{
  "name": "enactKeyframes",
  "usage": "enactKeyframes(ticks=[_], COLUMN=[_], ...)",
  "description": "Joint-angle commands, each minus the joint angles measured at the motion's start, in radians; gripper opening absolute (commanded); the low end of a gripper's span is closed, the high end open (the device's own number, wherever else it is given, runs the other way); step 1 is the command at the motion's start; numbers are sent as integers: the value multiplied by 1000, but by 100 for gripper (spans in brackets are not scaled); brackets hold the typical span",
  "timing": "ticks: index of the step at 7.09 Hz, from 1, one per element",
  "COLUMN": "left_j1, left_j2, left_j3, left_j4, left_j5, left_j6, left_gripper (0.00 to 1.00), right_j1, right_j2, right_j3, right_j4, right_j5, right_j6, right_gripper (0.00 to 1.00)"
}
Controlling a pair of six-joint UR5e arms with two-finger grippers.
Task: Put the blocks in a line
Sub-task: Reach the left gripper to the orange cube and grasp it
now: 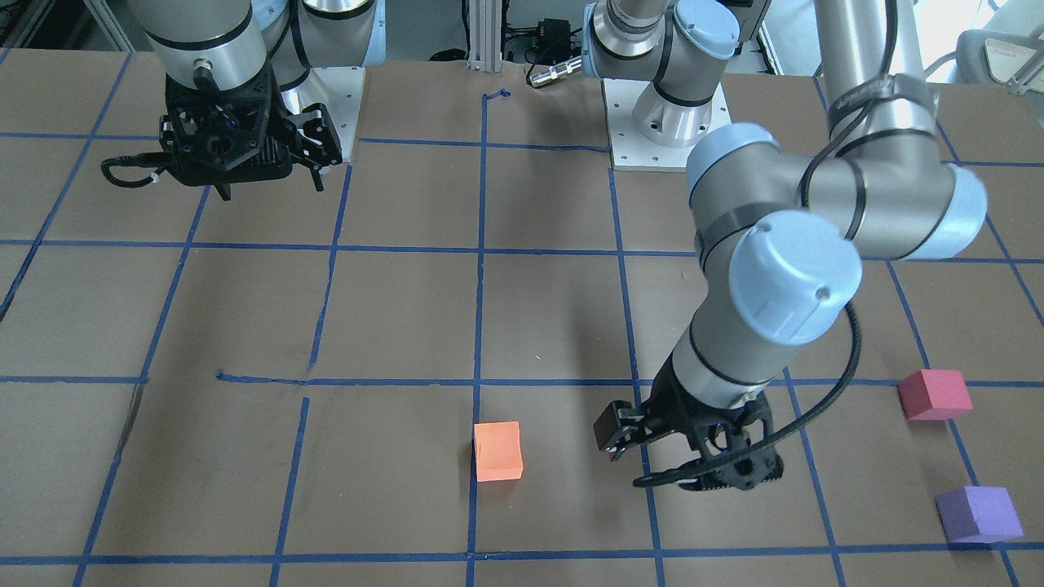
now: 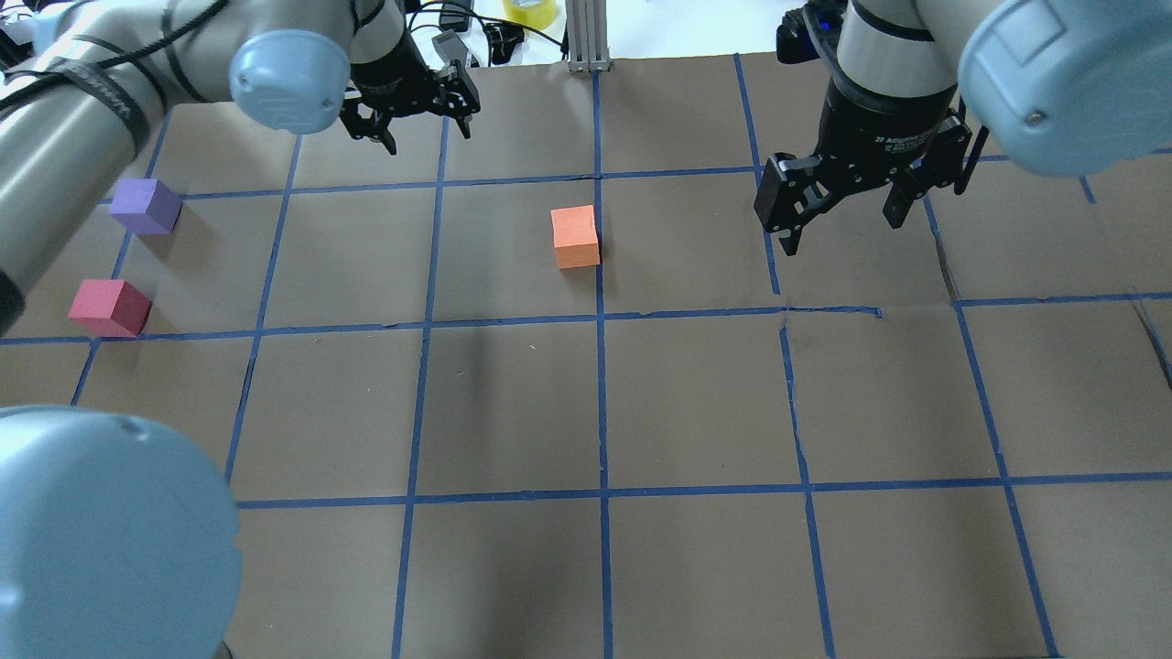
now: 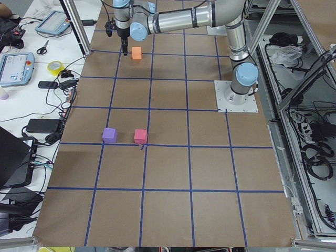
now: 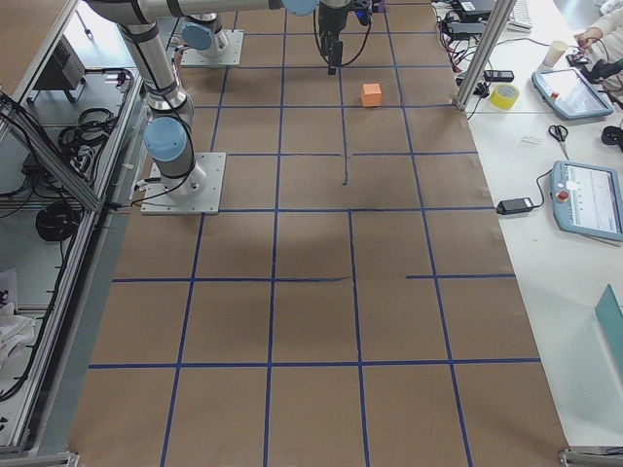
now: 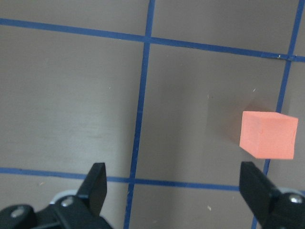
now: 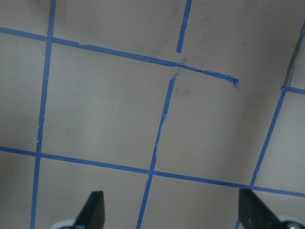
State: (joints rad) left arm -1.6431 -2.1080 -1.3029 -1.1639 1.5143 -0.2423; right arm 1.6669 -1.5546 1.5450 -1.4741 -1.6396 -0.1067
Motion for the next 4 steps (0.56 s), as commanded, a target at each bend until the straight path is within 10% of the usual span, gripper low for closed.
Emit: enactKeyframes(ticks=[1,4], left_j1=[-99,-141], left_j2=[-152,-193], left_j3=[115,142], left_j4=[53,-78], left_j5=[0,-51], left_j6=[-150,-179], left_gripper=[100,100], right_j1=[-1,-16], right_j2=[-10,-12], right_j3=[15,14], right_j4=[-11,-57], right_j5=[-8,-5], right_j6=[1,-1], right_gripper=[100,100])
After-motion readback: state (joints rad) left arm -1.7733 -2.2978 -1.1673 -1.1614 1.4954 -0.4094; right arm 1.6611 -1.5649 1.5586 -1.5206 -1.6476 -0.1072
